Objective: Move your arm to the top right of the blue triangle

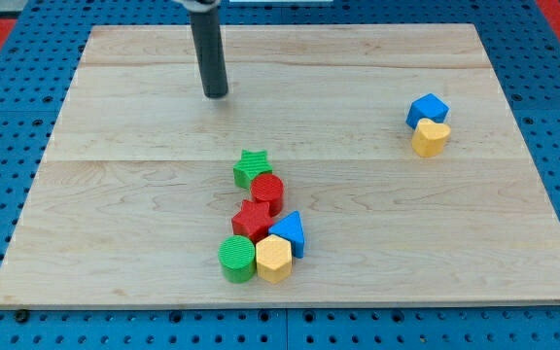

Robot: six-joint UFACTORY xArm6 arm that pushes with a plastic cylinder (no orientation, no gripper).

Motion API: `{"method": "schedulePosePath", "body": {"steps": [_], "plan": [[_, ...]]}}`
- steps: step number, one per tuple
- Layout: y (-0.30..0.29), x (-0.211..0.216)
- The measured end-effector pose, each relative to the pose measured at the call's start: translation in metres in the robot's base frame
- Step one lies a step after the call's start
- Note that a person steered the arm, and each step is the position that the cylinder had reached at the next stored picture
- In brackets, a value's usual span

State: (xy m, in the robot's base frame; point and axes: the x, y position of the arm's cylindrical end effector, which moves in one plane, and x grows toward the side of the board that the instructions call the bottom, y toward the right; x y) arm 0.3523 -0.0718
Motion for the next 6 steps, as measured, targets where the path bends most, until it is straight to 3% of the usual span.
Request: {"method": "schedulePosePath", "body": {"steps": [1,2,6], "plan": [[0.086,0.047],[0.130,0.068],[0.085,0.217]]}}
